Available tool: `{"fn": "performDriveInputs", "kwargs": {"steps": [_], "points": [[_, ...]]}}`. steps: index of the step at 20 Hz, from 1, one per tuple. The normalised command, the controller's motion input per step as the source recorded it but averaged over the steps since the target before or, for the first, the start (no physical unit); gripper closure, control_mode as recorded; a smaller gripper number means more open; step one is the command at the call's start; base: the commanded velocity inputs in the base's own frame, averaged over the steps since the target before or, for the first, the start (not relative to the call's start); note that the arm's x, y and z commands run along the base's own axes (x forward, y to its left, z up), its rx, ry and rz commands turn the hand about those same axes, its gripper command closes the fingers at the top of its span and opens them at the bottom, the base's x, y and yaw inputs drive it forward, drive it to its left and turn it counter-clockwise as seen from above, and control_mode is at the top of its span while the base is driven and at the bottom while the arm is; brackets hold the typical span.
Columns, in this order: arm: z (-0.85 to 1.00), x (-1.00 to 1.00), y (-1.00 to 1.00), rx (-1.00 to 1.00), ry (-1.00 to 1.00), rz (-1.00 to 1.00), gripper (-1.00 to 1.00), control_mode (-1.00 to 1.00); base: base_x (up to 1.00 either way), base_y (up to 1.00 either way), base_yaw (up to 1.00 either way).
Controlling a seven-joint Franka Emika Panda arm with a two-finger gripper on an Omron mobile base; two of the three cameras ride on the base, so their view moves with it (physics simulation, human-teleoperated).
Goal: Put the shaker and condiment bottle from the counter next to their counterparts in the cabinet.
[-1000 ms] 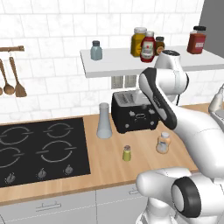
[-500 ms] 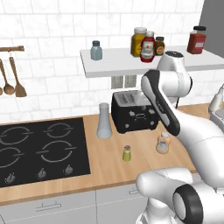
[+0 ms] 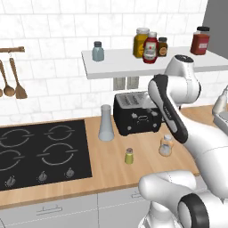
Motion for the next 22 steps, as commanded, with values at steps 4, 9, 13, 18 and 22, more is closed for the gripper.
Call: {"fn": "performDriveInputs", "kwargs": {"steps": [4, 9, 13, 18, 22], "points": [[-0.04, 0.0, -0.21, 0.08, -0.11, 0.0, -1.0, -1.0, 0.0, 0.0, 0.0], [-0.04, 0.0, -0.11, 0.06, -0.11, 0.02, -1.0, -1.0, 0.0, 0.0, 0.0], [-0.04, 0.0, -0.01, 0.0, -0.06, 0.11, -1.0, -1.0, 0.0, 0.0, 0.0], [0.0, 0.0, -0.03, 0.0, -0.01, 0.17, -1.0, -1.0, 0.0, 0.0, 0.0], [0.0, 0.02, -0.11, 0.0, 0.0, 0.18, -1.0, -1.0, 0.0, 0.0, 0.0]]}}
